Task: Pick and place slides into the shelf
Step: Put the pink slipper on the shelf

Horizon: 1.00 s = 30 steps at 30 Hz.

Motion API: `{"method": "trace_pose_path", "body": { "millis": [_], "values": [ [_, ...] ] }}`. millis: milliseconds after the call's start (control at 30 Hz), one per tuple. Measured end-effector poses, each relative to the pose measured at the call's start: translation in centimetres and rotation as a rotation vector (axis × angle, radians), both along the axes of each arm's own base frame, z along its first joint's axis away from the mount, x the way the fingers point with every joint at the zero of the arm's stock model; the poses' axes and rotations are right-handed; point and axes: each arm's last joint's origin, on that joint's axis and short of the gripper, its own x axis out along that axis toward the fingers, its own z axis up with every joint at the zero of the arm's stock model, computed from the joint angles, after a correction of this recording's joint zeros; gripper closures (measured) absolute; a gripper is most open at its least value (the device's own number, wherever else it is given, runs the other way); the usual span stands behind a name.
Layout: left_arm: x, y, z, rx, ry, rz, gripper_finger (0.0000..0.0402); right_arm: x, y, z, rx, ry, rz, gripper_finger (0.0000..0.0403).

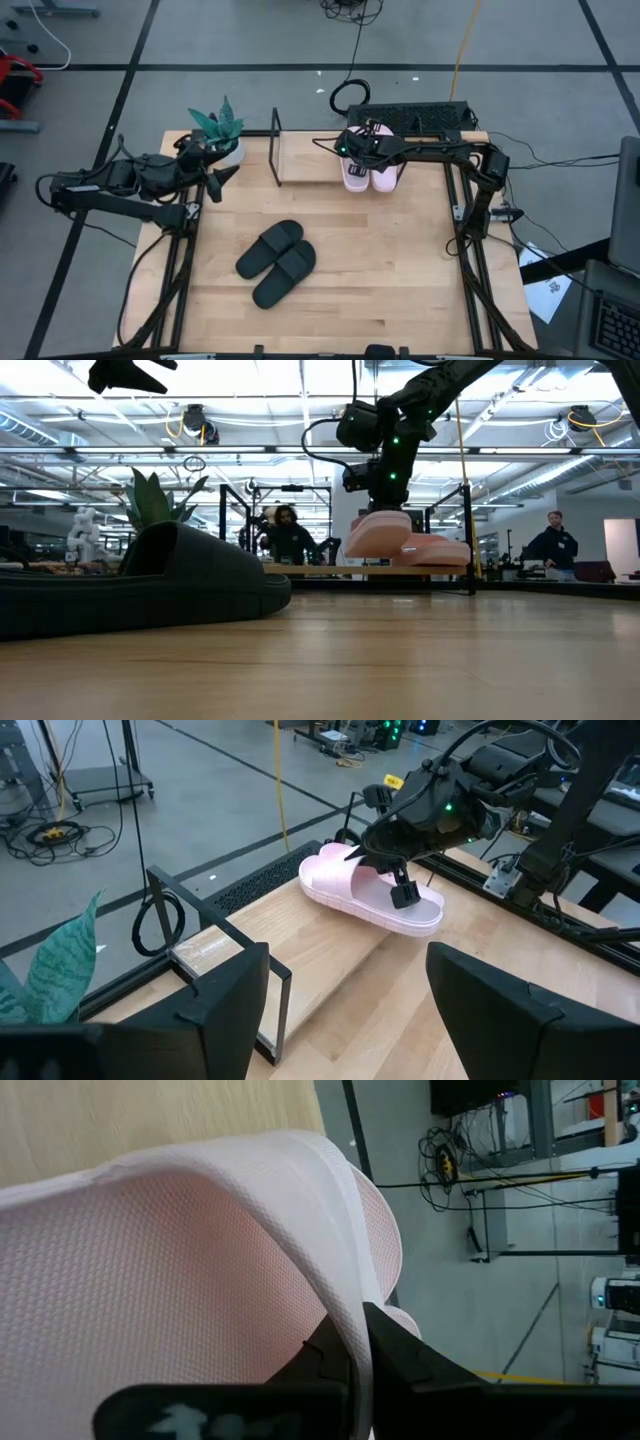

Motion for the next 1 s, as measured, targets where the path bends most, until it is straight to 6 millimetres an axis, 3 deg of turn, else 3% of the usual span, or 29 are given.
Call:
{"method": "trace_pose_path", "body": {
  "millis": [333, 600, 1000],
  "values": [
    [0.0, 0.0, 0.0, 0.000, 0.000, 0.000, 0.0128, 0.0, 0.0, -0.1, 0.002, -0.004, 0.000, 0.0402],
    [0.0, 0.0, 0.0, 0.004, 0.002, -0.002, 0.0128, -0.9, 0.5, -2.5, -0.037, 0.044, -0.005, 0.0402],
    [0.0, 0.0, 0.0, 0.009, 0.005, -0.002, 0.0128, -0.9, 0.5, -2.4, -0.083, 0.067, 0.004, 0.0402]
  ]
}}
